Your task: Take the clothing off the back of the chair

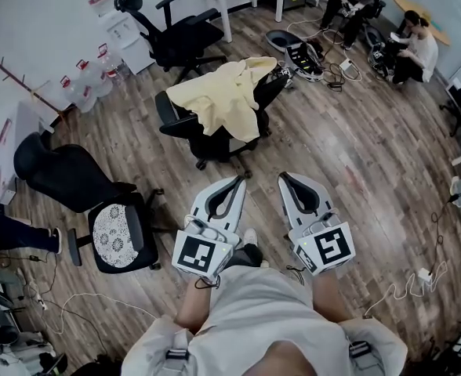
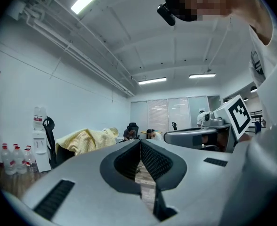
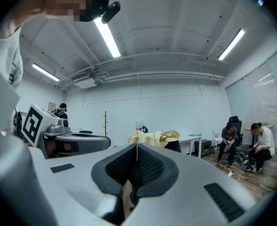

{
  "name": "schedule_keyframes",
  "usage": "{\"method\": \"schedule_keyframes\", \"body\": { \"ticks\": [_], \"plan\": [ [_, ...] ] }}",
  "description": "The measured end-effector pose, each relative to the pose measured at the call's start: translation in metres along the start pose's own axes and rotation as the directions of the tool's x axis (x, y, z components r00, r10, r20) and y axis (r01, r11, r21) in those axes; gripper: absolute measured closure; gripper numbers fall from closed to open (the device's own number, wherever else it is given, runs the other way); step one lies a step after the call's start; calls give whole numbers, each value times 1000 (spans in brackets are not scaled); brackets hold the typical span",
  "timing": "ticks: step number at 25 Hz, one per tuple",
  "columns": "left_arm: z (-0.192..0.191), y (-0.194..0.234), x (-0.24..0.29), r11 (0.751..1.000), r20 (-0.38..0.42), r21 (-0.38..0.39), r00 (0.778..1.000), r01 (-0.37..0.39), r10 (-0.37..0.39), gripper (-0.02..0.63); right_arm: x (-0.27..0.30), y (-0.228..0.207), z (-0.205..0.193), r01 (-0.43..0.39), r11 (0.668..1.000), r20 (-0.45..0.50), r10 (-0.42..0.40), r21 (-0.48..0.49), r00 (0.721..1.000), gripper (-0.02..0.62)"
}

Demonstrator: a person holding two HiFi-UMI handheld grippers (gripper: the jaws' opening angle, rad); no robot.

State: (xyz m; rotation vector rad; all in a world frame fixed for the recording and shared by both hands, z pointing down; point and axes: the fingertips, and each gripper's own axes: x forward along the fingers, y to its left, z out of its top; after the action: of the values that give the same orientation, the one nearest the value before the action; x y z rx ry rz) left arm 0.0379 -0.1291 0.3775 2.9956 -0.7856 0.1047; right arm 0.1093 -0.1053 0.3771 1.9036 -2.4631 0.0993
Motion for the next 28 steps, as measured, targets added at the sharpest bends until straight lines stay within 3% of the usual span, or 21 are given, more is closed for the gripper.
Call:
{"method": "schedule_keyframes", "body": {
  "ticks": [15,28],
  "plan": [
    [0,66,21,999,-13,-17,999,-50,49,588,64,-8,2,-7,1000,-27,7,-11,1000,574],
    [2,90,27,996,-20,-25,996,-91,91,586,82,-20,3,-2,1000,-42,1,-3,999,574]
  ]
}}
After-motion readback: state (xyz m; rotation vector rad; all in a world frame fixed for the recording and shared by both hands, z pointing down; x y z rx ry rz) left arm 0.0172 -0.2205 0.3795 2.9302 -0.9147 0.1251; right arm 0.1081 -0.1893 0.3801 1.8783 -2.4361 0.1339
